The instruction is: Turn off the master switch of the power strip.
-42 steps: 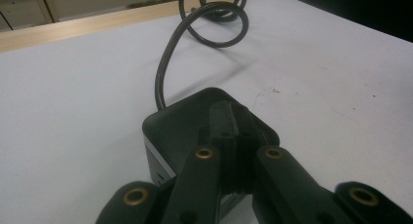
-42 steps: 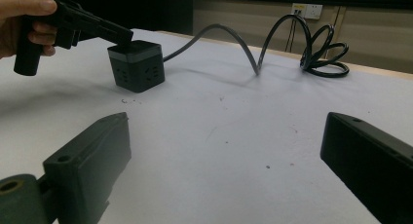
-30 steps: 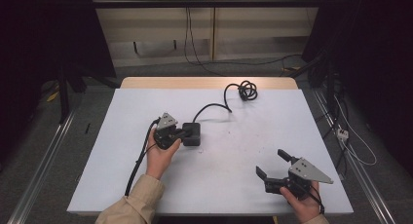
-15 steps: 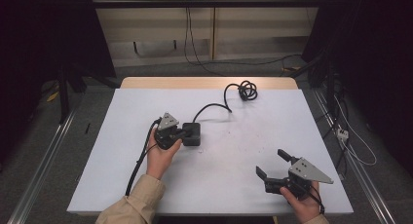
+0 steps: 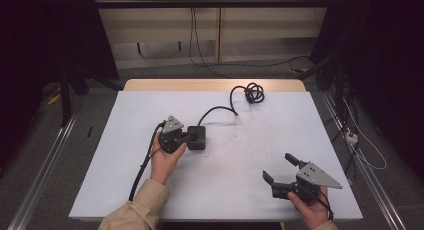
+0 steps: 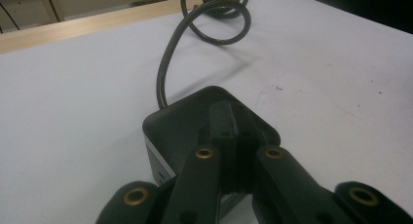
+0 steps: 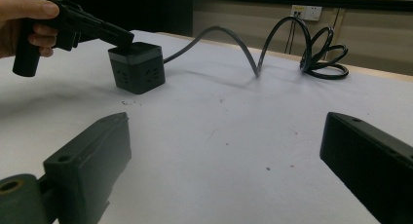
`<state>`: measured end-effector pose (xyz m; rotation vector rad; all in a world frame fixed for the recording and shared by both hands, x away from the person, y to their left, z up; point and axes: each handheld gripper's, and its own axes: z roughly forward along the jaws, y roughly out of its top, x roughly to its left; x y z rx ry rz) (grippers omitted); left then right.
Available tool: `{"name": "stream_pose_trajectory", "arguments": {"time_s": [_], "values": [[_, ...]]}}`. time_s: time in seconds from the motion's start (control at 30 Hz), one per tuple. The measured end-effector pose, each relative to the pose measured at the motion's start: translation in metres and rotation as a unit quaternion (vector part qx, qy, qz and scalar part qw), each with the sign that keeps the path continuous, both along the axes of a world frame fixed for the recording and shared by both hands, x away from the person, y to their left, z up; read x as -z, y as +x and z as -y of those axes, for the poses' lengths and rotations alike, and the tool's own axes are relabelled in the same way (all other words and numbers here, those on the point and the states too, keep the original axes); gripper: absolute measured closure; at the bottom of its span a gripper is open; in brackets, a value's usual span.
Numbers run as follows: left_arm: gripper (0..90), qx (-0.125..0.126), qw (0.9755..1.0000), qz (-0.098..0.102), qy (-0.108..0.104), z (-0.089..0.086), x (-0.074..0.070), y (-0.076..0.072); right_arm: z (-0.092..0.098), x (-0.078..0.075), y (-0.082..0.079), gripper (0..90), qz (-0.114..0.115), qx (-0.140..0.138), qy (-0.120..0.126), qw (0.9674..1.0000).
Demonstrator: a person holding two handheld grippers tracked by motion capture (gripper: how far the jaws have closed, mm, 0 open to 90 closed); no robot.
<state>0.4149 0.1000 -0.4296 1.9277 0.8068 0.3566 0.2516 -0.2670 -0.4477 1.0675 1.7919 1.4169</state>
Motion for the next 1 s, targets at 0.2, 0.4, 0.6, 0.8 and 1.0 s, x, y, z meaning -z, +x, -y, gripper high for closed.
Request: {"name": "stream_pose_trajectory", "arguments": {"time_s": [0.2, 0.4, 0.6, 0.8, 1.0], "values": [[90.0, -0.002, 1.0, 0.001, 0.001, 0.0003, -0.0001, -0.0004, 0.0002, -0.0006, 0.0, 3.9, 0.002, 0.0, -0.001, 1.0], [90.0, -0.004, 1.0, -0.003, -0.001, 0.0002, -0.0003, -0.0004, 0.0003, -0.0002, 0.0001, 3.9, 0.001, 0.0, -0.001, 1.0], [90.0, -0.005, 1.0, -0.006, -0.002, 0.0005, -0.0008, -0.0002, 0.0002, -0.0002, 0.0001, 3.9, 0.001, 0.0, -0.001, 1.0], [90.0, -0.004, 0.9999, -0.01, -0.007, -0.0003, -0.0005, 0.0005, 0.0008, -0.0004, 0.0003, 3.9, 0.003, 0.0, -0.001, 1.0], [90.0, -0.005, 1.0, -0.007, -0.005, 0.0001, -0.0007, 0.0001, 0.0012, -0.0006, 0.0001, 3.9, 0.002, 0.001, 0.001, 1.0]]}}
